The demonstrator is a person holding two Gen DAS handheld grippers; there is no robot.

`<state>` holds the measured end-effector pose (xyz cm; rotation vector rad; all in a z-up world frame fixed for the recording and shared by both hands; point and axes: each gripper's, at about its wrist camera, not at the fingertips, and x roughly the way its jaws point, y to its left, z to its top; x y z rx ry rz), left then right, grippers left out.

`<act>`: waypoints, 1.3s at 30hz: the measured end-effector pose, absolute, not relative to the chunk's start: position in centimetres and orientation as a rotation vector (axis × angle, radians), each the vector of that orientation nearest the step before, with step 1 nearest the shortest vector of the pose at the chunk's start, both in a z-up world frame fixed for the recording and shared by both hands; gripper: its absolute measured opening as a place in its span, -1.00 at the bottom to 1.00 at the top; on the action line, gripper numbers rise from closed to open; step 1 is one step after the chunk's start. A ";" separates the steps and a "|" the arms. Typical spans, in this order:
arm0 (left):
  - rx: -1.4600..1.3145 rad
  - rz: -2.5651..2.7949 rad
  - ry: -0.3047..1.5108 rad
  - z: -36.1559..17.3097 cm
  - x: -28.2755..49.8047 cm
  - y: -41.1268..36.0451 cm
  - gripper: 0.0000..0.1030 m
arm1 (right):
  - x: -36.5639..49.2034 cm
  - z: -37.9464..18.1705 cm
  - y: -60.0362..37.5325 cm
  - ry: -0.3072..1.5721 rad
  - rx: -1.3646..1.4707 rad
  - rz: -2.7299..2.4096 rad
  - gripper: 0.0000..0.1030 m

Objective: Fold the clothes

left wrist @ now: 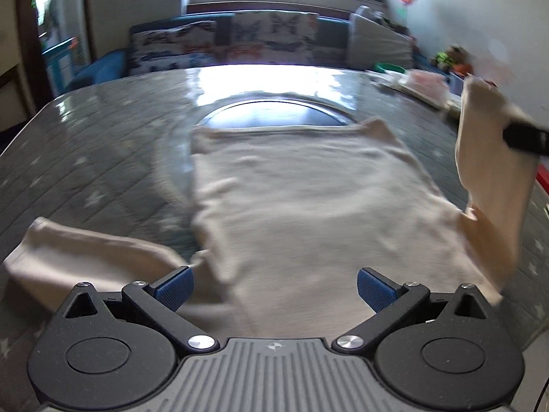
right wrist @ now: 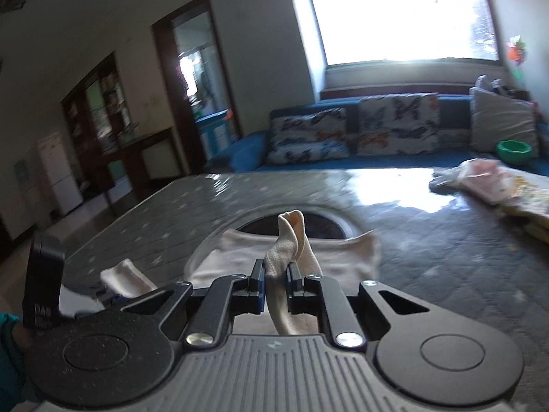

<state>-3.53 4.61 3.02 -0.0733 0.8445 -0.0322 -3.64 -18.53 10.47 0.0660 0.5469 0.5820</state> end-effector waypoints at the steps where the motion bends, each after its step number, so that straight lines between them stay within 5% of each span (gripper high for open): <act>1: -0.084 -0.021 0.845 3.0 -3.6 5.2 1.00 | -3.6 10.1 -17.7 0.561 0.058 0.598 -0.80; 13: -0.141 0.024 0.838 2.9 -4.3 8.1 1.00 | -3.7 4.4 -10.1 0.721 -0.098 0.744 -0.76; 23: -0.156 0.017 0.823 3.3 -4.0 7.8 1.00 | -5.7 4.4 -10.7 0.719 -0.126 0.804 -0.29; 27: -0.148 -0.030 0.807 3.7 -3.9 6.5 1.00 | -6.3 5.3 -14.1 0.705 -0.121 0.738 -0.29; 39: -0.093 -0.165 0.794 3.7 -3.1 1.7 0.60 | -4.5 3.3 -22.8 0.752 0.002 0.509 -0.35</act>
